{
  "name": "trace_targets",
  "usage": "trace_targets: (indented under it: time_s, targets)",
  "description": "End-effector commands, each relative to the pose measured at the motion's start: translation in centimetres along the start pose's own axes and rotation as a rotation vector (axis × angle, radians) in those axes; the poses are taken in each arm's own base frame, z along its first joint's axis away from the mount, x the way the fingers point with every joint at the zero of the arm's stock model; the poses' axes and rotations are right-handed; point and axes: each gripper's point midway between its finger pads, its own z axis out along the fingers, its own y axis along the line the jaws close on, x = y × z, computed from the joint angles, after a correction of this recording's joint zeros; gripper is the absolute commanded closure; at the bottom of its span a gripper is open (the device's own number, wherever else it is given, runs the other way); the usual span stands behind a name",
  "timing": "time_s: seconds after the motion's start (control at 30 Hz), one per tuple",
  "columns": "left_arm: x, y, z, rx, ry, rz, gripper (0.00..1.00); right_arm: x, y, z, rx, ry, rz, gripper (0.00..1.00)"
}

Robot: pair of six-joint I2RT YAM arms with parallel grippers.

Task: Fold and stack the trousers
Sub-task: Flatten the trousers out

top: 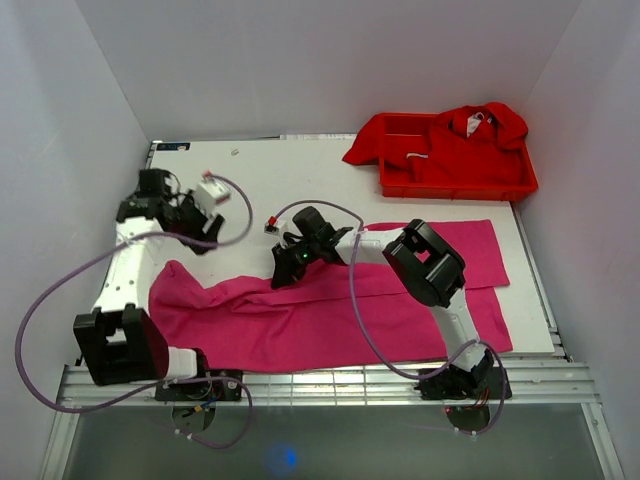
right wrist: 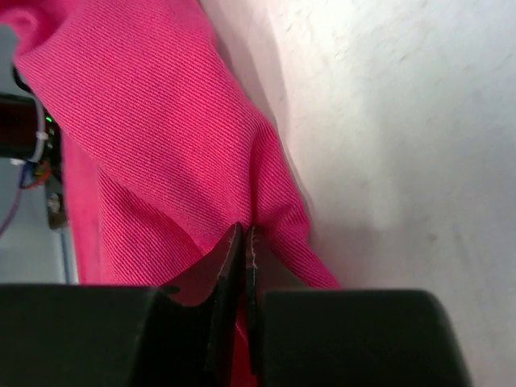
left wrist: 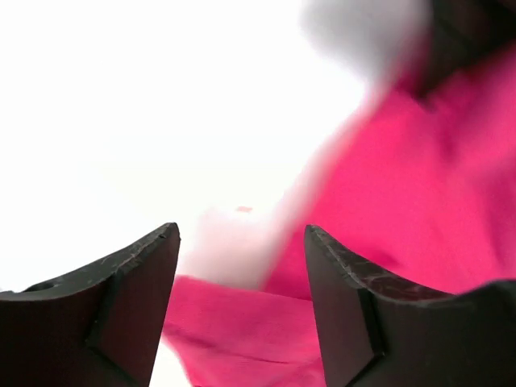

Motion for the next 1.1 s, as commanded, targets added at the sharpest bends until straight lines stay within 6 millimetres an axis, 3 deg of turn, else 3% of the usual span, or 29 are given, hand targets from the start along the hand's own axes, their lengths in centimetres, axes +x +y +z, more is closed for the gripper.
trace_targets:
  time_s: [0.0, 0.13, 0.27, 0.47, 0.67, 0.8, 0.9, 0.93, 1.03, 1.07]
  targets:
    - [0.3, 6.2, -2.2, -0.055, -0.077, -0.405, 0.25, 2.7, -1.6, -0.4, 0.203, 0.016, -0.105, 0.92]
    - [4.4, 6.4, 0.2, 0.045, 0.069, -0.556, 0.25, 2.4, -2.4, -0.9, 0.314, -0.012, -0.184, 0.92]
    - [6.6, 4.8, 1.7, 0.168, 0.129, -0.635, 0.25, 2.6, -2.9, -1.1, 0.375, -0.011, -0.234, 0.92]
    - [6.8, 0.1, 2.3, 0.419, 0.149, -0.689, 0.22, 3.0, -2.7, -1.6, 0.407, -0.023, -0.259, 0.92]
    - [7.6, -3.6, 3.3, 0.514, 0.203, -0.667, 0.21, 2.4, -2.5, -1.9, 0.419, -0.045, -0.309, 0.92]
    - [8.4, -5.8, 5.0, 0.519, 0.284, -0.596, 0.29, 2.0, -2.4, -2.1, 0.424, -0.053, -0.319, 0.92]
    - [8.5, -5.6, 5.8, 0.488, 0.303, -0.592, 0.52, 2.0, -2.1, -2.2, 0.416, -0.053, -0.327, 0.92]
    - [8.4, -5.5, 5.9, 0.487, 0.302, -0.602, 0.67, 2.0, -2.0, -2.2, 0.413, -0.052, -0.330, 0.92]
    - [7.7, -4.3, 6.0, 0.438, 0.270, -0.597, 0.97, 1.7, -1.2, -2.6, 0.397, -0.055, -0.340, 0.91]
    - [7.2, -3.8, 5.6, 0.410, 0.248, -0.590, 1.00, 1.9, -1.0, -2.9, 0.397, -0.042, -0.341, 0.86]
